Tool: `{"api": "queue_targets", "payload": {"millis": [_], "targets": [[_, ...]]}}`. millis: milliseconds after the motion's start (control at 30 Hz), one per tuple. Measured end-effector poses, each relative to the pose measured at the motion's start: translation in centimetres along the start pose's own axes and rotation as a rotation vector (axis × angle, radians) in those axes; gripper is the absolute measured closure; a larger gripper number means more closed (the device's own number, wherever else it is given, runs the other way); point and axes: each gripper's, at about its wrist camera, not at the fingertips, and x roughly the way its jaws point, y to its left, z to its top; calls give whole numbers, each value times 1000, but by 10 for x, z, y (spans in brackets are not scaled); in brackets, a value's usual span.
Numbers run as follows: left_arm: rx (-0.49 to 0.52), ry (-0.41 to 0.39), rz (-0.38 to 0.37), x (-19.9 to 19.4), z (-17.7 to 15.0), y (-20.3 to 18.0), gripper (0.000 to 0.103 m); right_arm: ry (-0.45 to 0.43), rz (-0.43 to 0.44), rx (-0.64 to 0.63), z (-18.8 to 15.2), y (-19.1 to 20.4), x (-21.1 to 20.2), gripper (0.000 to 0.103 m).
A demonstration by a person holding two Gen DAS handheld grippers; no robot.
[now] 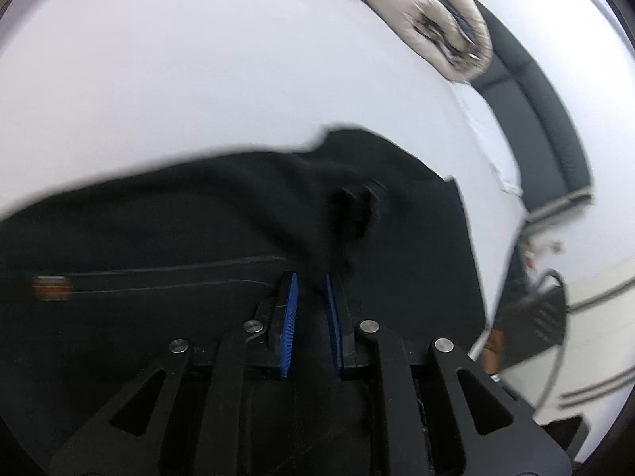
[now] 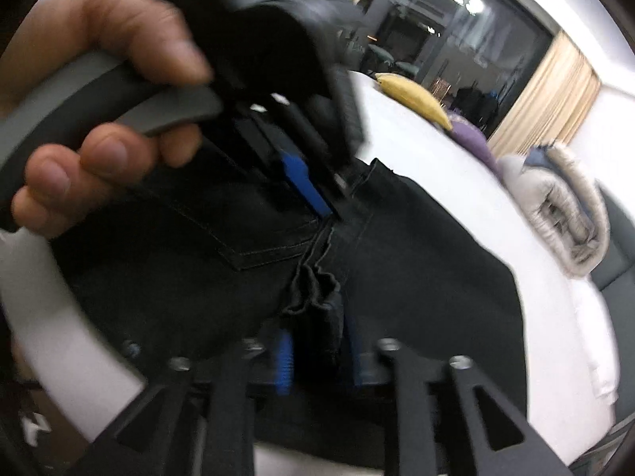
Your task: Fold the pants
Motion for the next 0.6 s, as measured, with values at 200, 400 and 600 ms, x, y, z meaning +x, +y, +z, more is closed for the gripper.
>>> {"api": "queue_targets", "payload": {"millis": [200,400,600], "targets": [[219,-89,87,-22,-20,-59,89,12,364,244,-12,-65,-34,55],[368,6,229,35,-69,-93,89,33,584,638,-30,-209,-14,62],[380,2,264,38,-71,-97,89,129,781,897,-48,-294,77,69]]}}
